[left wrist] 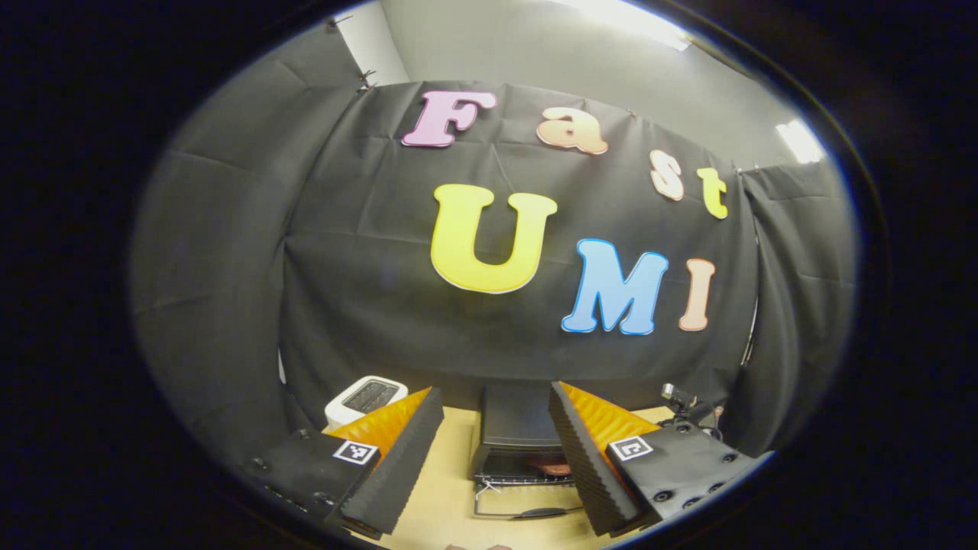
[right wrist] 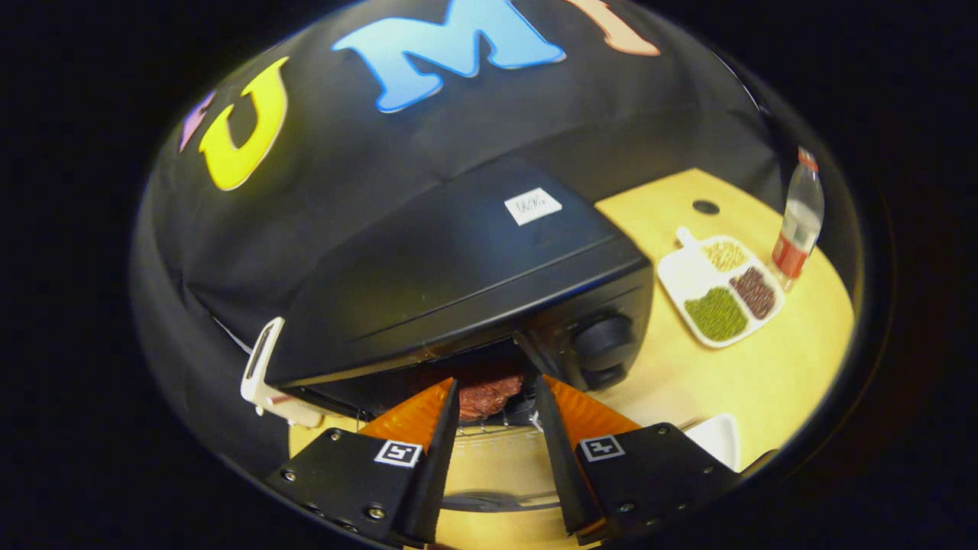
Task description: Open the electric oven with the left hand, put the food in, and close the electric oven.
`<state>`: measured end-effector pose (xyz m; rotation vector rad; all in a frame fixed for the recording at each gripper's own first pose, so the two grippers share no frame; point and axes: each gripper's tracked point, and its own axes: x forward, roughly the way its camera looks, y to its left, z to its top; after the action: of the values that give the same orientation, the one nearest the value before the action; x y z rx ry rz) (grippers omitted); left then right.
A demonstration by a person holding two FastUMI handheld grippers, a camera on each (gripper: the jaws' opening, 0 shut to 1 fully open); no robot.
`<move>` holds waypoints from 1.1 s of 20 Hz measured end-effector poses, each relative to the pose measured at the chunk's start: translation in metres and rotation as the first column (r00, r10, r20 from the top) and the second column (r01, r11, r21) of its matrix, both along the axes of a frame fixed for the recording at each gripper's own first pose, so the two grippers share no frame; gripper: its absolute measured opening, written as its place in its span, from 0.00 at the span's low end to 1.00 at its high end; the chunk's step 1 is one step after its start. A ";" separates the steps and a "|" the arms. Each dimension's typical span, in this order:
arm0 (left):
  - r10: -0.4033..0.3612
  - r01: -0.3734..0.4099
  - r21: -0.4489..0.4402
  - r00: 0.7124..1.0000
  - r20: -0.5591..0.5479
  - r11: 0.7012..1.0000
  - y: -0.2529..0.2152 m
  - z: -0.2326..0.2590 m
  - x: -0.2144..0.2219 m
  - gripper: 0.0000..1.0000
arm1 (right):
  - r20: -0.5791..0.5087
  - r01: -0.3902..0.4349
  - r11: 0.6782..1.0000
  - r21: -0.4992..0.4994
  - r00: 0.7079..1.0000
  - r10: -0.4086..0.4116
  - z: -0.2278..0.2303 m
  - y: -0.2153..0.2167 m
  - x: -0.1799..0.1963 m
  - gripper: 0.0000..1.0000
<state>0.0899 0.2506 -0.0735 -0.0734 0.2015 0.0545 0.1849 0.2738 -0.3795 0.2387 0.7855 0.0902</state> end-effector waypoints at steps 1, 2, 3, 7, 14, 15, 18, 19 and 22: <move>-0.010 0.010 0.004 1.000 0.003 1.000 -0.007 -0.002 0.001 0.98 | 0.041 -0.017 0.999 -0.029 0.999 0.018 0.016 -0.008 -0.006 0.61; -0.021 0.021 0.008 1.000 0.005 1.000 -0.015 -0.003 0.002 0.98 | 0.079 -0.034 0.998 -0.050 0.996 0.037 0.033 -0.015 -0.015 0.60; -0.032 0.032 0.015 0.999 0.007 0.999 -0.023 -0.004 0.002 0.91 | 0.124 -0.044 0.996 -0.074 0.991 0.053 0.051 -0.022 -0.021 0.60; -0.085 0.084 0.040 0.996 0.007 0.996 -0.058 -0.012 0.004 0.98 | 0.327 -0.043 0.990 -0.131 0.941 0.085 0.139 -0.053 -0.041 0.60; -0.151 0.150 0.047 0.988 0.022 0.988 -0.112 -0.013 0.005 0.98 | 0.563 0.017 0.992 -0.125 0.824 0.057 0.277 -0.097 -0.080 0.60; -0.162 0.160 0.048 0.986 0.034 0.986 -0.118 -0.008 0.004 0.98 | 0.590 0.026 0.993 -0.113 0.806 0.046 0.293 -0.100 -0.085 0.60; -0.186 0.181 0.064 0.980 0.067 0.981 -0.134 0.005 0.002 0.98 | 0.642 0.055 0.993 -0.103 0.766 0.024 0.324 -0.115 -0.096 0.60; -0.191 0.187 0.066 0.980 0.061 0.980 -0.138 0.002 0.003 0.94 | 0.651 0.059 0.993 -0.105 0.759 0.024 0.330 -0.118 -0.098 0.60; -0.208 0.209 0.049 0.978 -0.022 0.977 -0.149 -0.029 0.007 0.98 | 0.692 0.036 0.994 -0.104 0.720 0.046 0.346 -0.119 -0.105 0.60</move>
<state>0.0973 0.1015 -0.1023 -0.0009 0.2232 -0.1493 0.0794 0.1548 -0.0335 0.0794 0.0267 0.1308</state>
